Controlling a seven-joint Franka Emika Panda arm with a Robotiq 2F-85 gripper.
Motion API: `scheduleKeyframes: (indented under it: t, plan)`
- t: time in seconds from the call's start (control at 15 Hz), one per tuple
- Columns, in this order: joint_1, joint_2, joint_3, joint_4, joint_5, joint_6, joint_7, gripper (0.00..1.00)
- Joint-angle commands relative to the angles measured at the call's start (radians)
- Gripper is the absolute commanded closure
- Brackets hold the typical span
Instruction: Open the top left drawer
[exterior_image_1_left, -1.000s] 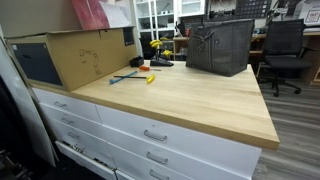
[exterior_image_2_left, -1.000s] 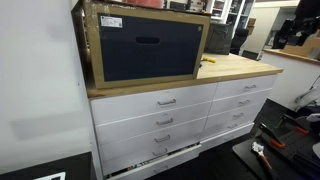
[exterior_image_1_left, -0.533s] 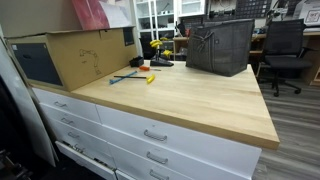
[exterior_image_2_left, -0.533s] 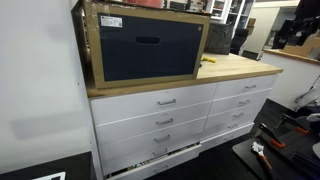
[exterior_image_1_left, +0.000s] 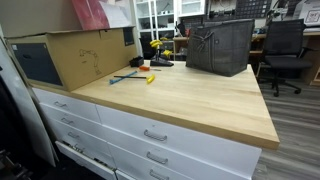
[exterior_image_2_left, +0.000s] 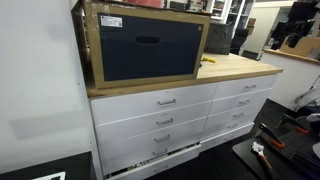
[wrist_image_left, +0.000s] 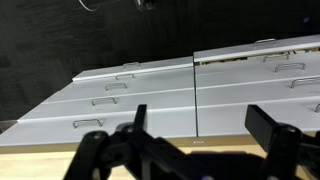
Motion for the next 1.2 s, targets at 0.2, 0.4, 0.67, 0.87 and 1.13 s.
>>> scheduleKeyframes:
  t: [0.2, 0.4, 0.67, 0.87, 1.13]
  plan:
    - [-0.011, 0.315, -0.037, 0.146, -0.007, 0.159, -0.032, 0.0]
    - [-0.003, 0.458, -0.033, 0.228, -0.01, 0.205, -0.033, 0.0]
    - [0.019, 0.617, -0.026, 0.346, -0.007, 0.213, -0.023, 0.0]
    - [0.048, 0.703, -0.019, 0.418, -0.002, 0.206, -0.03, 0.0]
    - [0.099, 0.784, -0.006, 0.485, 0.007, 0.201, -0.039, 0.0]
